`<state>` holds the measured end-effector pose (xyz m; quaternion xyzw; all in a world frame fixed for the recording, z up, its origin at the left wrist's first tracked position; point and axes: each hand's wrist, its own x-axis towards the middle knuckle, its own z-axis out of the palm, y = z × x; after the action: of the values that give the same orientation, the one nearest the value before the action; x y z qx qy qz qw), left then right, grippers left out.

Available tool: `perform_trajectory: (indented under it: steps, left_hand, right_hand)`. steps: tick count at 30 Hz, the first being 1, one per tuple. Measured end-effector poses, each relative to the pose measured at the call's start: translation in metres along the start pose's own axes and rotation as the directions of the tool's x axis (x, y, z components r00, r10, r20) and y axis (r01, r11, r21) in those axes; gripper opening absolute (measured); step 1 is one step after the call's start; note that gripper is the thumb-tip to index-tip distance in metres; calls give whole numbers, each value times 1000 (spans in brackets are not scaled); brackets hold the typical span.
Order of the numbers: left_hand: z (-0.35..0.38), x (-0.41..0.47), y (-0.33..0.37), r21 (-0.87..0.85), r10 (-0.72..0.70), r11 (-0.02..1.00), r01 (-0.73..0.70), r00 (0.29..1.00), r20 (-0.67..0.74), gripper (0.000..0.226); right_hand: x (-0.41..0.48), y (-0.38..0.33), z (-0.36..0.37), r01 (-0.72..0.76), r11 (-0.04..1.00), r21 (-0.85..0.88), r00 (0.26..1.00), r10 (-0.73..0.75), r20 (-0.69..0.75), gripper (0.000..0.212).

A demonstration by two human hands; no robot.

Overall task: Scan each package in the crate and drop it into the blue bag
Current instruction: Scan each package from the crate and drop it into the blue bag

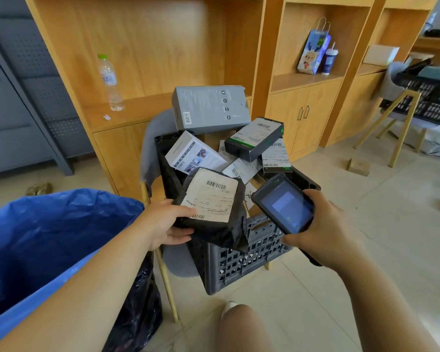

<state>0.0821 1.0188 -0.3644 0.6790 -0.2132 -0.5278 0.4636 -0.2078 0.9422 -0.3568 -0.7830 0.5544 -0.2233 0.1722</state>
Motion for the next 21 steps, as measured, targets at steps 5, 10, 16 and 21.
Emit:
perform_trajectory:
  steps: [5, 10, 16, 21]
  left_hand:
    - [-11, -4, 3, -1, 226, 974, -228, 964, -137, 32]
    - [-22, -8, 3, 270, 521, 849, -454, 801, -294, 27]
    - [-35, -13, 0, 420, 673, 737, -530, 632, -384, 38]
    - [-43, -15, -2, 405, 709, 706, -582, 586, -393, 55]
  right_hand:
    - [1, -9, 2, 33, 999, -14, 999, -32, 20, 97]
    - [5, -25, 2, 76, 996, -42, 996, -75, 41, 96]
    - [8, -46, -3, 125, 987, -104, 989, -116, 87, 94]
    - [8, -58, -7, 154, 978, -142, 985, -141, 96, 96]
